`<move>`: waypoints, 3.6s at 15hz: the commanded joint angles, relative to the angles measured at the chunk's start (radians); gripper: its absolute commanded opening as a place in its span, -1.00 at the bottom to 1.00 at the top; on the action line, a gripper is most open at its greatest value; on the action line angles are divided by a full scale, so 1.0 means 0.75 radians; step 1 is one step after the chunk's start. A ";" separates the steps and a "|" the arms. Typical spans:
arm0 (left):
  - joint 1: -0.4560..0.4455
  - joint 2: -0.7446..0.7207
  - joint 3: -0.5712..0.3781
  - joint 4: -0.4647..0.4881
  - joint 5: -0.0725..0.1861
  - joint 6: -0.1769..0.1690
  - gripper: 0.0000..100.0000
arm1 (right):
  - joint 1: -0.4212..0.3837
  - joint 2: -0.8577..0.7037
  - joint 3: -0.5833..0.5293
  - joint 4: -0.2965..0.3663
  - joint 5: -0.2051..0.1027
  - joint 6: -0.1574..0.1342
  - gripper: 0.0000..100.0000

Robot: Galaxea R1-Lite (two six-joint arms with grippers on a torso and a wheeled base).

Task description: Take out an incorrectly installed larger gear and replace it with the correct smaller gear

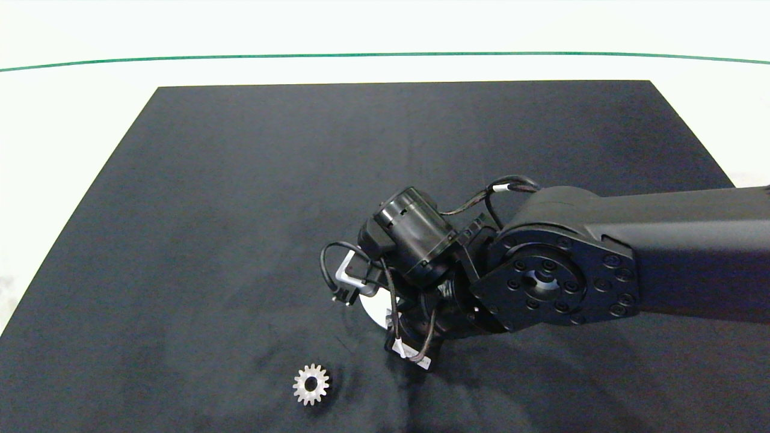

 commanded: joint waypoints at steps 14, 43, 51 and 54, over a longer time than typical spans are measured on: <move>0.001 0.002 -0.002 0.008 0.002 -0.002 1.00 | 0.002 -0.016 0.000 0.012 -0.005 0.005 -0.55; 0.001 -0.009 0.000 0.006 0.004 0.000 1.00 | -0.221 -0.766 1.053 -0.260 -0.005 0.183 -1.00; -0.001 -0.005 0.011 0.006 0.002 0.010 1.00 | -0.219 -0.752 1.253 -0.530 0.009 0.206 -1.00; -0.009 -0.003 0.015 0.006 0.002 0.012 1.00 | -0.219 -0.756 1.264 -0.532 0.009 0.206 -1.00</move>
